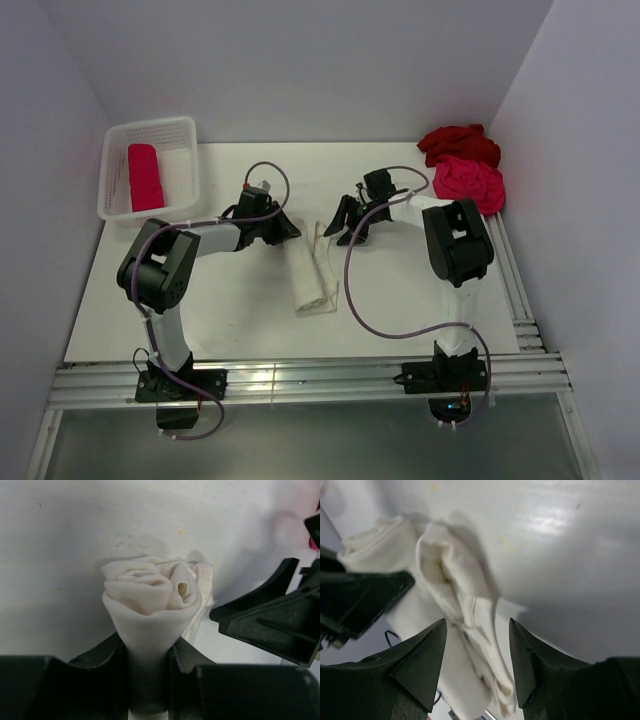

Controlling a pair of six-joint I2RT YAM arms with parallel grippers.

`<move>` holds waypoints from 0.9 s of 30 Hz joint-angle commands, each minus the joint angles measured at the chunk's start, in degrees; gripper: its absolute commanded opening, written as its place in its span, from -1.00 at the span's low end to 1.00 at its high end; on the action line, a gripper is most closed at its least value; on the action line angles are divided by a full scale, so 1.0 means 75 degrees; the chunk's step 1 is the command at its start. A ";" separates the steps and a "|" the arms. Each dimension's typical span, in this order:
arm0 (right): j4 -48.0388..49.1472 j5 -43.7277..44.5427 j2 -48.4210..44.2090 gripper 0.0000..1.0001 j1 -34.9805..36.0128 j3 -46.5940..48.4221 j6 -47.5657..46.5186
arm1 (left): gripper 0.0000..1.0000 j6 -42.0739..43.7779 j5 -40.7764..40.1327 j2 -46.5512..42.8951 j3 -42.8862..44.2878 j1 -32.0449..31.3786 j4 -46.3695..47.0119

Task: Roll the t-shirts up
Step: Roll the tshirt

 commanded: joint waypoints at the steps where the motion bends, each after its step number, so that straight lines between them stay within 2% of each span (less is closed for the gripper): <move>1: -0.0100 0.0280 0.0440 0.21 0.0020 0.0567 -0.0066 | -0.99 0.0201 0.0347 -0.0353 -0.0045 0.0001 0.0168; 10: 0.0075 0.0058 0.1155 0.20 0.0043 0.1084 -0.0300 | -0.99 0.0095 0.0641 -0.0341 0.0014 0.0013 0.0227; 17: 0.0426 -0.0212 0.1272 0.18 0.0266 0.1014 -0.0090 | -0.99 0.0001 0.0746 -0.0212 0.0119 0.0013 0.0262; 20: 0.0229 -0.0166 0.1471 0.11 0.0289 0.1189 -0.0066 | -0.99 -0.0022 0.0805 -0.0189 0.0155 0.0013 0.0285; 23: -0.0006 -0.0154 0.1729 -0.16 0.0301 0.1517 -0.0148 | -0.99 -0.0034 0.0840 -0.0200 0.0166 0.0013 0.0297; 24: -0.0100 -0.0061 0.1776 -0.46 0.0289 0.1669 -0.0159 | -0.99 -0.0034 0.0840 -0.0200 0.0166 0.0024 0.0297; 25: -0.0193 -0.0013 0.1823 -0.67 0.0289 0.1763 -0.0194 | -0.99 -0.0011 0.0886 -0.0200 0.0178 0.0013 0.0285; 27: -0.0439 0.0220 0.1987 -1.00 0.0266 0.2055 -0.0171 | -0.99 0.0048 0.0864 -0.0200 0.0201 0.0013 0.0239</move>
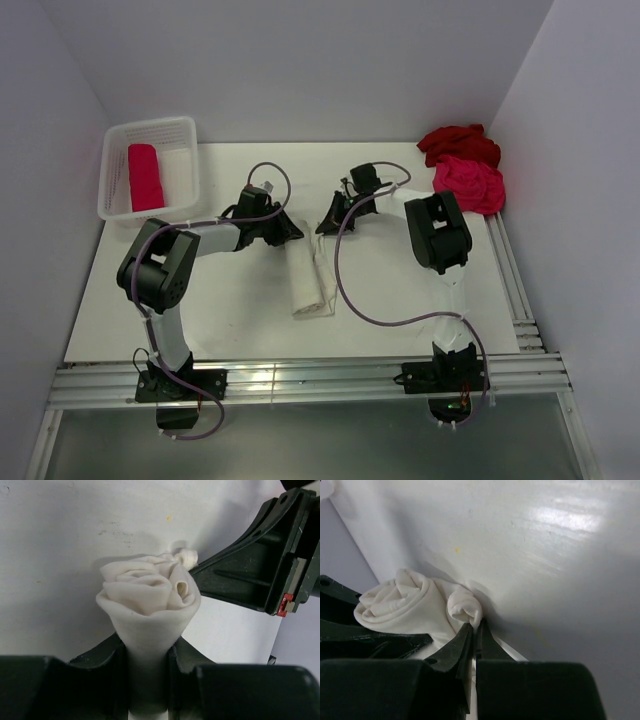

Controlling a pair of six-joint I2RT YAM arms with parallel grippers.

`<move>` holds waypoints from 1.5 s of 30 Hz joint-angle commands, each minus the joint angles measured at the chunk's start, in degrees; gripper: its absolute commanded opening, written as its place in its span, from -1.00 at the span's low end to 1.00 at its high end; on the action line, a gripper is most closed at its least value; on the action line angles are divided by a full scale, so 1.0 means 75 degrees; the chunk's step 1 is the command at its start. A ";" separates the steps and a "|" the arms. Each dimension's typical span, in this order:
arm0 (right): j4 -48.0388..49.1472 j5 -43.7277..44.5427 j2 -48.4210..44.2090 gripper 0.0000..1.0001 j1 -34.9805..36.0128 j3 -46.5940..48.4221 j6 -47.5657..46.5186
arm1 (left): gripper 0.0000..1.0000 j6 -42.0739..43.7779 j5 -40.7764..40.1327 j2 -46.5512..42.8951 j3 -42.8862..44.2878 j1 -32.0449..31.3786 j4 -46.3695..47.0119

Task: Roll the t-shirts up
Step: Roll the tshirt

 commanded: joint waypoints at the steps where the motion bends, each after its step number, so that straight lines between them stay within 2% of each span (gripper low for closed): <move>1: -0.0592 0.0772 0.0402 -1.00 -0.0002 0.0486 -0.0189 | -0.99 0.0080 0.0313 -0.0224 0.0204 -0.0002 0.0203; 5: -0.0744 0.1065 0.0543 -1.00 -0.0073 0.0943 -0.0142 | -0.99 0.0489 0.0301 -0.0259 0.0321 -0.0013 -0.0136; 13: -0.1763 0.1533 0.1315 -1.00 -0.0225 0.2934 -0.0317 | -0.99 0.0959 0.0242 -0.0095 0.0462 -0.0119 -0.0629; 17: -0.1858 0.1803 0.1375 -1.00 -0.0248 0.3158 -0.0259 | -0.99 0.1018 0.0254 0.0034 0.0474 -0.0201 -0.0641; 20: -0.1799 0.1500 0.1422 -1.00 -0.0377 0.3123 -0.0236 | -0.99 0.1041 0.0196 0.0185 0.0567 -0.0224 -0.0815; 21: -0.1857 0.1464 0.1434 -0.94 -0.0389 0.3170 -0.0282 | -0.99 0.1041 0.0161 0.0279 0.0649 -0.0213 -0.1002; 22: -0.1939 0.1499 0.1410 -0.80 -0.0412 0.3182 -0.0410 | -0.99 0.1041 0.0114 0.0408 0.0835 -0.0224 -0.1282; 23: -0.2021 0.1522 0.1352 -0.62 -0.0413 0.3159 -0.0493 | -0.99 0.0972 0.0067 0.0629 0.0918 -0.0224 -0.1413; 24: -0.2034 0.1511 0.1143 -0.30 -0.0413 0.3008 -0.0563 | -0.99 0.0913 -0.0015 0.0724 0.1047 -0.0224 -0.1727; 26: -0.2034 0.1604 0.0814 -0.04 -0.0413 0.2726 -0.0774 | -0.99 0.0714 -0.0097 0.0865 0.1048 -0.0213 -0.1742; 31: -0.2057 0.1944 -0.0919 0.16 -0.0366 0.1262 -0.1102 | -0.99 0.0327 -0.0331 0.0901 0.1024 -0.0201 -0.1893; 35: -0.2315 0.2225 -0.2161 0.18 -0.0120 0.0197 -0.1290 | -0.99 0.0163 -0.0507 0.0960 0.1212 -0.0201 -0.2163; 37: -0.2478 0.2634 -0.2840 0.19 0.0301 -0.0086 -0.1384 | -0.99 0.0127 -0.0566 0.0971 0.1364 -0.0201 -0.2339; 41: -0.2935 0.3969 -0.3638 0.42 0.1436 -0.0392 -0.1349 | -0.99 -0.0072 -0.0683 0.0901 0.1505 -0.0213 -0.2772; 45: -0.2819 0.4813 -0.4331 0.50 0.2410 -0.0767 -0.0834 | -0.99 -0.0201 -0.0695 0.0784 0.1470 -0.0213 -0.2890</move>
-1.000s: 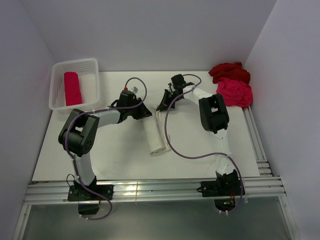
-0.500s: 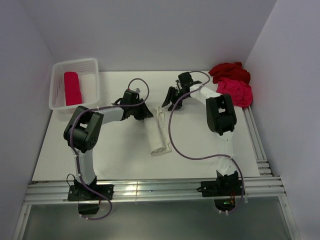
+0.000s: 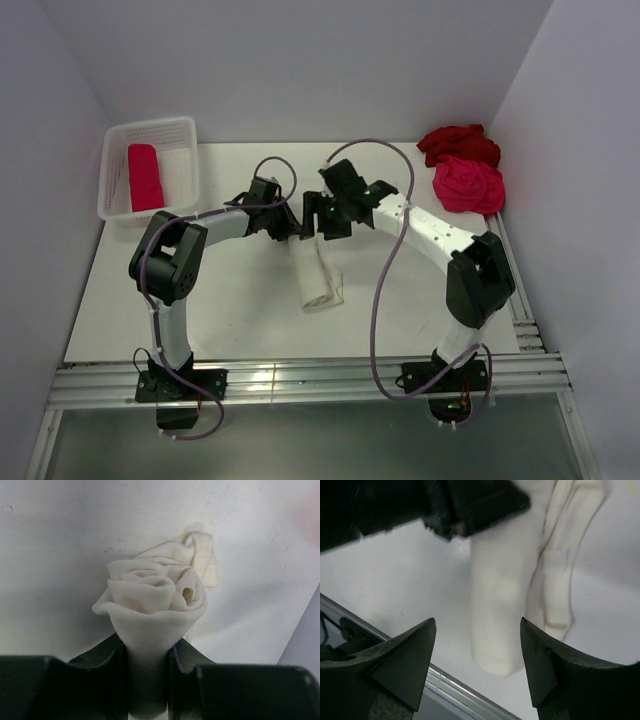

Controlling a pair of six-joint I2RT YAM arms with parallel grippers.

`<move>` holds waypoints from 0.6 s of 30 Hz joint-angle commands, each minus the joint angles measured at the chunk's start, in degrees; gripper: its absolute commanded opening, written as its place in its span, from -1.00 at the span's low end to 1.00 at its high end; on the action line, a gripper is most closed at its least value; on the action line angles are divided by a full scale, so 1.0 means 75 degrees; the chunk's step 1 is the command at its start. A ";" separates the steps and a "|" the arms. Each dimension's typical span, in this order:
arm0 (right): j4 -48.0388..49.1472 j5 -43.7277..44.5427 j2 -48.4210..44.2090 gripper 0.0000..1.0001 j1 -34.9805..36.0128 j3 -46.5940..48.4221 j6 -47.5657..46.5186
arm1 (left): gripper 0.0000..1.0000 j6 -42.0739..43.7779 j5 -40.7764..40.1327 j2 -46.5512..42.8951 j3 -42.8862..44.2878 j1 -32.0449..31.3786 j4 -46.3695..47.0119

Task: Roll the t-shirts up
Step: Roll the tshirt

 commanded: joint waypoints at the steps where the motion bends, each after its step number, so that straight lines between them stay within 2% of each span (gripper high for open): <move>1: -0.0396 0.1465 -0.0587 0.50 0.0836 -0.0223 0.0321 | -0.99 -0.0189 -0.0208 0.0038 -0.0060 -0.0067 -0.1049; 4: -0.0783 0.2731 -0.0424 0.51 0.1645 -0.0047 0.0380 | -0.99 -0.0318 -0.0092 -0.0068 -0.0259 -0.0067 -0.0932; 5: -0.0866 0.3442 -0.0342 0.74 0.1846 0.0070 0.0368 | -0.99 -0.0330 -0.0056 -0.0068 -0.0317 -0.0055 -0.0885; 10: -0.1089 0.4386 0.0291 0.76 0.2737 0.0270 0.0286 | -0.99 -0.0529 0.0108 -0.0126 -0.0388 -0.0067 -0.0838; 18: -0.2366 0.6062 0.2072 0.75 0.3464 0.1863 0.0216 | -0.99 -0.0694 0.0225 -0.0185 -0.0388 -0.0067 -0.0849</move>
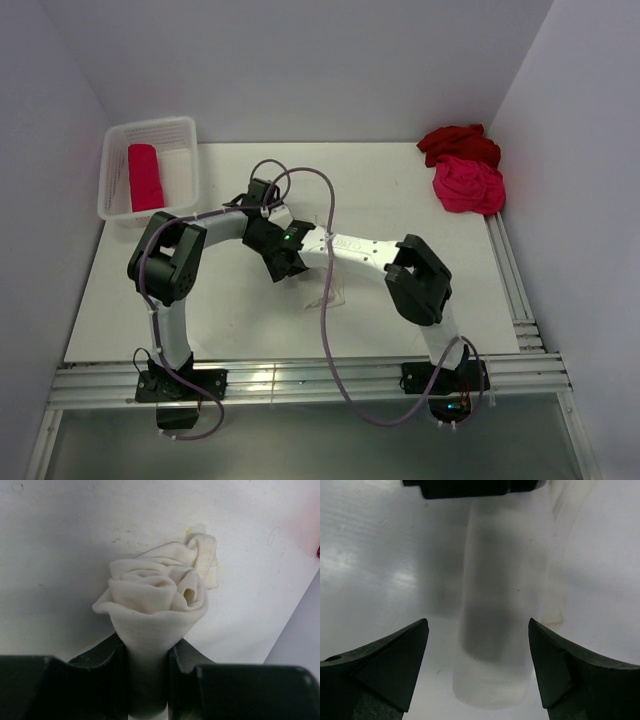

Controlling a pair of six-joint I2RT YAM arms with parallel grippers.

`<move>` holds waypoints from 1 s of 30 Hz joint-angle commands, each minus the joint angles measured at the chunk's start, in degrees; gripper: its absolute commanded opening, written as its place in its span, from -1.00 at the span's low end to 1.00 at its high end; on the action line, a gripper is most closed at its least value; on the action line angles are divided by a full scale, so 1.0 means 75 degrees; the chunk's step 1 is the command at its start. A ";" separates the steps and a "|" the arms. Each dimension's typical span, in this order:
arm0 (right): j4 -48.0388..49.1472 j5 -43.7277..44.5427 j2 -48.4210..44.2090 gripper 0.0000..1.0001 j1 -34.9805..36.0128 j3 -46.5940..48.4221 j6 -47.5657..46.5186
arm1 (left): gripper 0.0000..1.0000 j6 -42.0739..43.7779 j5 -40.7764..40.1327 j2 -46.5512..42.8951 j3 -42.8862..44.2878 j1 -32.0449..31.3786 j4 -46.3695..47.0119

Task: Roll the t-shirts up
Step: Roll the tshirt

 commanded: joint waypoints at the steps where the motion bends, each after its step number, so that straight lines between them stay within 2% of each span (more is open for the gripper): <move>1: -0.0752 0.1399 0.0466 0.74 0.0215 0.0613 -0.0081 | -0.99 -0.0076 0.0196 -0.0130 -0.0245 -0.0073 -0.0823; 8: -0.1585 0.2279 0.1475 0.71 0.0415 0.1317 0.0012 | -0.99 -0.0146 0.0301 -0.0165 -0.0386 -0.0061 -0.0718; 16: -0.1468 0.2245 0.1722 0.62 0.0591 0.1318 -0.0023 | -0.99 -0.0123 0.0360 -0.0142 -0.0398 -0.0026 -0.0706; 24: -0.1327 0.1788 0.1851 0.62 0.0837 0.1353 0.0094 | -0.99 -0.0099 0.0489 -0.0083 -0.0433 0.0021 -0.0636; 30: -0.0800 0.1507 0.1652 0.64 0.0872 0.0838 -0.0023 | -0.99 -0.0053 0.0571 -0.0025 -0.0433 0.0056 -0.0636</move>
